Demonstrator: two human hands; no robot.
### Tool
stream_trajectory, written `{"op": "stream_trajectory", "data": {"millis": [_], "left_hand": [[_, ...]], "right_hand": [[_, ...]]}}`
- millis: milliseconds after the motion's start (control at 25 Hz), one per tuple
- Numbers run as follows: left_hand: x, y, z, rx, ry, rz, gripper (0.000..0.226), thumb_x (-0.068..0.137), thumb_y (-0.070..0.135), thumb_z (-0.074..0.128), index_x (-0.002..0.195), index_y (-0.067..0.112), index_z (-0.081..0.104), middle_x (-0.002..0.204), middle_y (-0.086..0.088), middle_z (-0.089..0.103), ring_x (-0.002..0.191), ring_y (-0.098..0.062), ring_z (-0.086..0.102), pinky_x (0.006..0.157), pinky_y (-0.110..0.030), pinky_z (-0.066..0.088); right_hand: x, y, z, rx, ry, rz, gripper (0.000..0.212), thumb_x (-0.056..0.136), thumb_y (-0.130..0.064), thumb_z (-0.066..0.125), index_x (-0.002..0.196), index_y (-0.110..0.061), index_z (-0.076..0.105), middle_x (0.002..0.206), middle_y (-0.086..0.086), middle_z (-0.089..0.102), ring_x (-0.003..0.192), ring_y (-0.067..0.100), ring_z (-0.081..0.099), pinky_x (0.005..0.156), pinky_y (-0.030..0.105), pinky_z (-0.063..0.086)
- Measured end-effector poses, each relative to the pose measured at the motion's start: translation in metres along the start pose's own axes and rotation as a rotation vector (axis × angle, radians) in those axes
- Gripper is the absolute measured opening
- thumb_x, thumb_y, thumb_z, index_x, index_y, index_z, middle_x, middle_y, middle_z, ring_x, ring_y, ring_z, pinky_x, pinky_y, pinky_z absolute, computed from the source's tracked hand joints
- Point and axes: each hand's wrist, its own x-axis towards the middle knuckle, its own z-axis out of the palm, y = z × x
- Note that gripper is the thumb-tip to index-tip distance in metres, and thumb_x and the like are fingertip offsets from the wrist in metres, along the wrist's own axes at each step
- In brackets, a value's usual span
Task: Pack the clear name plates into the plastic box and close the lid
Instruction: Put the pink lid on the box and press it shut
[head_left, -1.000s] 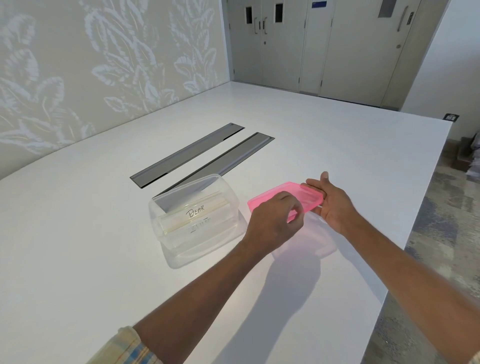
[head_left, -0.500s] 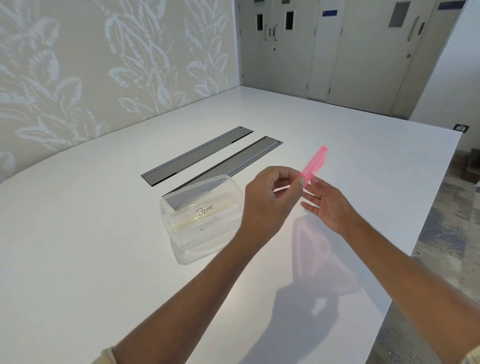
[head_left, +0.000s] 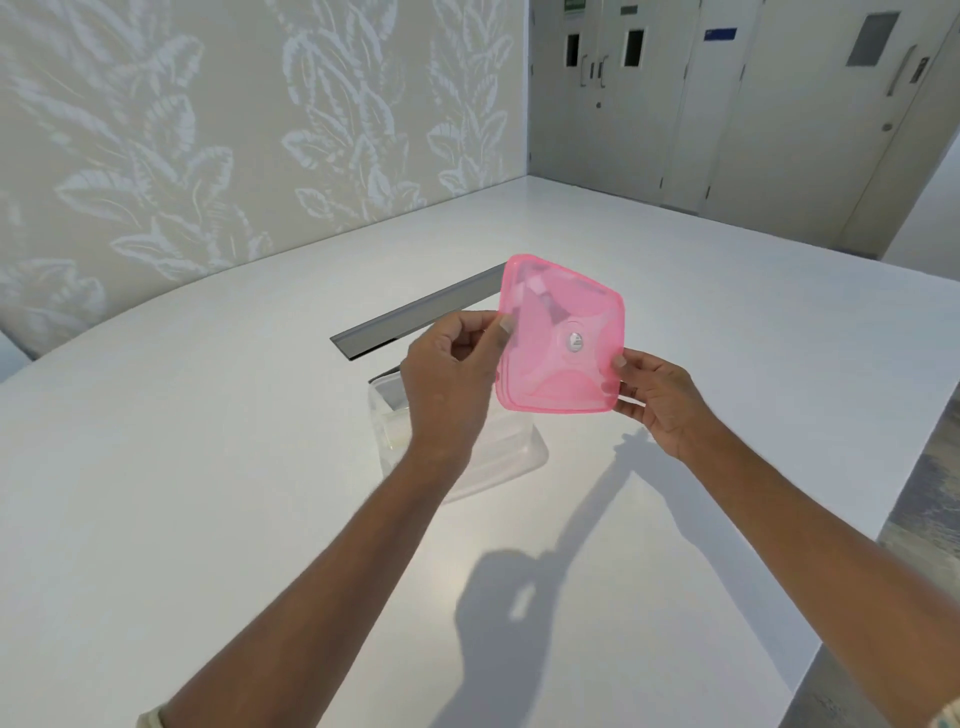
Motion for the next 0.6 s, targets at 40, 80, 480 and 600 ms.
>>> {"op": "stream_trajectory", "data": {"millis": [40, 80, 480, 600], "left_hand": [[0.006, -0.001, -0.01, 0.006, 0.025, -0.024, 0.01, 0.089, 0.031, 0.081, 0.093, 0.023, 0.083, 0.085, 0.003, 0.081, 0.07, -0.012, 0.069, 0.074, -0.039, 0.066], [0.011, -0.003, -0.019, 0.017, 0.047, -0.041, 0.01, 0.089, 0.03, 0.081, 0.093, 0.022, 0.083, 0.084, 0.002, 0.081, 0.069, -0.013, 0.07, 0.074, -0.036, 0.066], [0.043, -0.042, -0.087, 0.083, 0.25, -0.219, 0.009, 0.089, 0.022, 0.081, 0.083, 0.015, 0.084, 0.067, 0.003, 0.078, 0.055, -0.009, 0.07, 0.061, -0.023, 0.063], [0.05, -0.058, -0.1, 0.132, 0.29, -0.275, 0.017, 0.088, 0.021, 0.082, 0.072, 0.016, 0.081, 0.056, 0.008, 0.071, 0.047, -0.006, 0.064, 0.059, -0.021, 0.062]], "right_hand": [[0.002, 0.0, 0.007, -0.016, -0.003, 0.001, 0.031, 0.095, -0.023, 0.075, 0.125, -0.016, 0.076, 0.103, 0.002, 0.078, 0.085, 0.018, 0.071, 0.078, 0.035, 0.062], [0.004, 0.0, 0.013, -0.029, -0.001, 0.001, 0.028, 0.096, -0.022, 0.075, 0.123, -0.017, 0.077, 0.102, 0.001, 0.078, 0.083, 0.017, 0.071, 0.076, 0.033, 0.062], [0.034, 0.003, 0.076, -0.17, 0.061, -0.006, 0.011, 0.091, -0.015, 0.08, 0.102, -0.017, 0.081, 0.091, 0.005, 0.081, 0.074, 0.019, 0.073, 0.068, 0.033, 0.06], [0.042, 0.005, 0.092, -0.212, 0.104, -0.022, 0.007, 0.087, -0.011, 0.083, 0.091, -0.015, 0.08, 0.085, 0.007, 0.079, 0.07, 0.02, 0.071, 0.068, 0.032, 0.061]]}}
